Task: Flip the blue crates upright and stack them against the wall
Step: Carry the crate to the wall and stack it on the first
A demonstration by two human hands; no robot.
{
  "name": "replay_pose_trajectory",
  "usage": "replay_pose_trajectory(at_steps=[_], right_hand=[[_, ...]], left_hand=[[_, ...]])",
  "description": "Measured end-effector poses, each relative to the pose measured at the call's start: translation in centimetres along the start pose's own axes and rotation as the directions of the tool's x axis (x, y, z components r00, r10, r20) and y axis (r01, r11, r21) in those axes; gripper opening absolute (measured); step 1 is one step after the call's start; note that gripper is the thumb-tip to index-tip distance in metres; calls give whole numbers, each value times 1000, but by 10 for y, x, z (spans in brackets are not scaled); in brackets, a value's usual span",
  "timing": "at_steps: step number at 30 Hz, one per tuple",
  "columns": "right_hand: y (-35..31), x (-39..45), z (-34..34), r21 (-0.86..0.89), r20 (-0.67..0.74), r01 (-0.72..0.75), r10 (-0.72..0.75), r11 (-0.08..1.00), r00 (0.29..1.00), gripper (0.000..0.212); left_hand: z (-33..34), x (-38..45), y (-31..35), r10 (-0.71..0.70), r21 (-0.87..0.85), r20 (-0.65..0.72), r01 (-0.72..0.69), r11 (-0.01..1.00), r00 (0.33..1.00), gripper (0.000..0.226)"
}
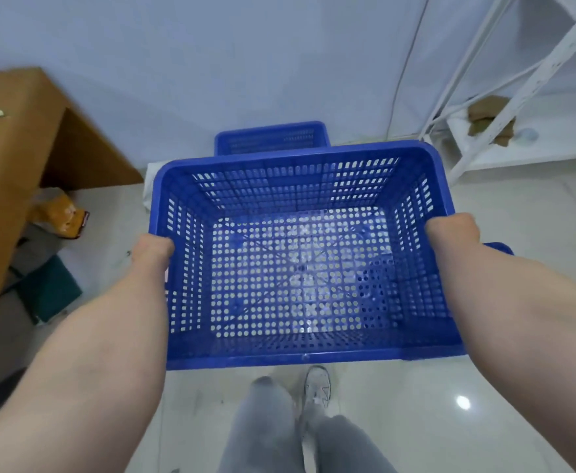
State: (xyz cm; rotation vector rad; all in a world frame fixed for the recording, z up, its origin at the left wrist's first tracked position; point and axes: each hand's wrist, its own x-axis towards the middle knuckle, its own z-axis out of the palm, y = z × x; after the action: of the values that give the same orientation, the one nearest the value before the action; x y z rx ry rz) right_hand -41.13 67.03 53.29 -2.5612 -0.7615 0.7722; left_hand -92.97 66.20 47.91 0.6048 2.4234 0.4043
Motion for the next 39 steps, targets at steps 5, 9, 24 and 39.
replay_pose_trajectory(at_steps=[5, 9, 24, 39], right_hand=[[-62, 34, 15, 8, 0, 65, -65, 998, 998, 20], [-115, 60, 34, -30, 10, 121, -121, 992, 993, 10], [-296, 169, 104, 3, 34, 57, -57, 998, 998, 31], [-447, 320, 191, -46, 123, 32, -26, 998, 992, 22]], left_hand=[[3, 38, 49, -59, -57, 22, 60, 997, 998, 31], [6, 78, 88, -70, -79, 27, 72, 994, 997, 30], [20, 222, 249, -48, -37, 57, 50, 998, 997, 30], [97, 329, 370, -115, -108, 1, 115, 987, 993, 41]])
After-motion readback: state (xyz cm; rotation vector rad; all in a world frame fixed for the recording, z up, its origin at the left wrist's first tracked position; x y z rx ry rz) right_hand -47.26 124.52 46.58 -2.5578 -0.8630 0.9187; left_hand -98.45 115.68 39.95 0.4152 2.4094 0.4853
